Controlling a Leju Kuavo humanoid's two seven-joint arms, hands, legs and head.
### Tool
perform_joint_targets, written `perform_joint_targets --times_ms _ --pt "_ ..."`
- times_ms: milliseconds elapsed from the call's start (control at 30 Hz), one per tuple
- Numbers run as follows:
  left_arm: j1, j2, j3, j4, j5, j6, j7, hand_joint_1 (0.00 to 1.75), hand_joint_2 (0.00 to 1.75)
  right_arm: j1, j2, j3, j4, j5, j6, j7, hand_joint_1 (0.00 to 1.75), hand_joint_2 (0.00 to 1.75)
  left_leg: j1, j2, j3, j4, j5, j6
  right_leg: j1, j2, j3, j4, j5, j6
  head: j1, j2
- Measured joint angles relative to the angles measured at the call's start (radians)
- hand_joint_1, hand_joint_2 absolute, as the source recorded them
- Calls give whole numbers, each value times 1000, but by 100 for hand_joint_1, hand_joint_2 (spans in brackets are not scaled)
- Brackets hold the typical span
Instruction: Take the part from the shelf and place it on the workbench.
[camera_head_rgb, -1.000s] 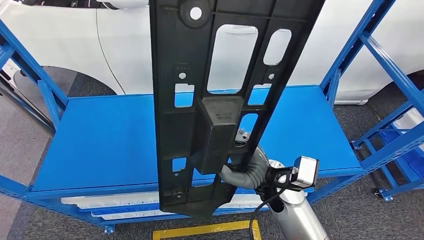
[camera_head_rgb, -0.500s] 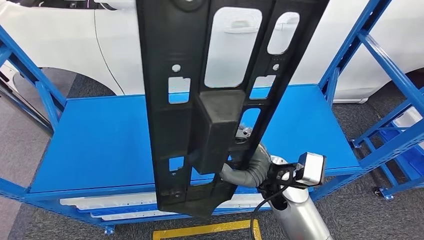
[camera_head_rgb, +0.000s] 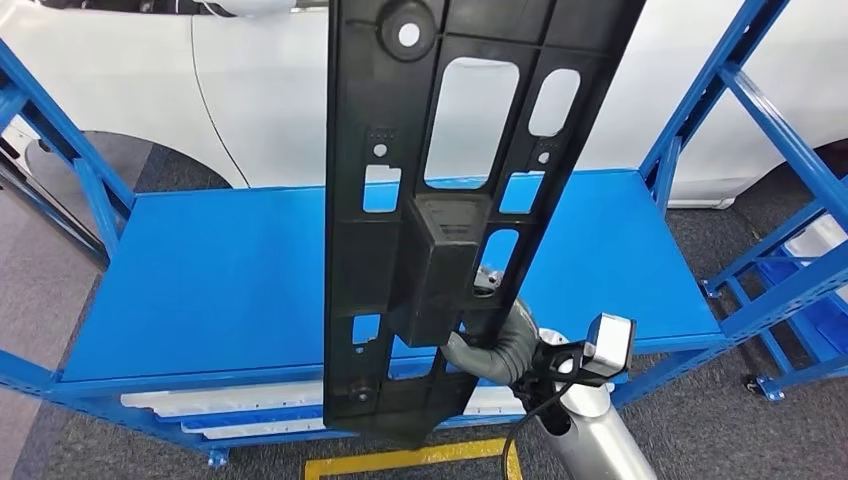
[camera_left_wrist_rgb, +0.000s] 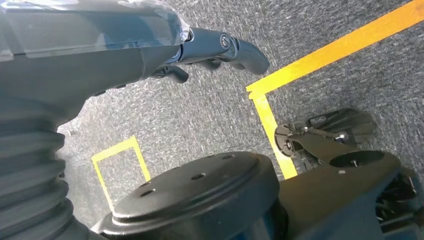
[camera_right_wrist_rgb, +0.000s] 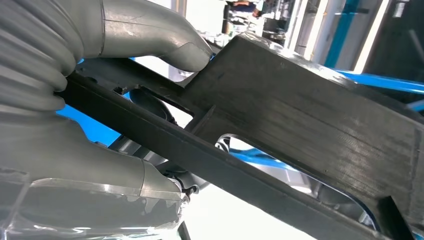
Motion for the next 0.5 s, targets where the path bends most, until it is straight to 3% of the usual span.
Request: perform_joint_targets --times_ms 67,167,200,233,267,333,400,500 --pt "0 -2 2 0 -1 -1 0 0 175 5 -2 -1 0 0 -3 1 171 175 3 1 -3 -5 9 14 -2 0 -11 28 -25 10 0 0" --pt "-1 -3 4 0 -3 -4 1 0 175 16 -6 -2 0 0 -3 2 171 175 2 7 -13 -7 20 28 -7 0 -81 202 -127 22 0 0" --pt "-1 -3 4 0 -3 -5 1 0 175 22 -8 -2 0 0 -3 2 171 175 1 8 -17 -6 23 30 -8 0 -102 260 -149 24 0 0" --pt "-2 -3 5 0 -3 -6 1 0 175 27 -9 -2 0 0 -3 2 171 175 0 8 -21 -4 26 30 -8 0 -107 286 -154 25 0 0" --pt "-2 -3 5 0 -3 -7 1 0 175 30 -10 -2 -1 0 -4 2 171 175 0 8 -24 -3 28 29 -8 0 -93 272 -141 24 0 0" --pt "-3 -4 6 0 -4 -9 1 0 175 32 -11 -3 -1 0 -4 3 171 175 -1 7 -27 0 31 26 -7 0 -14 143 -86 15 0 0" --pt "-4 -4 6 0 -5 -9 1 0 175 31 -11 -3 -4 0 -5 3 171 175 -5 6 -31 2 35 19 -2 0 51 25 -52 4 0 0" --pt "-5 -4 6 0 -7 -9 1 0 175 31 -12 -5 -6 0 -5 3 171 175 -8 5 -37 0 46 2 1 0 57 -5 -40 -10 0 0"
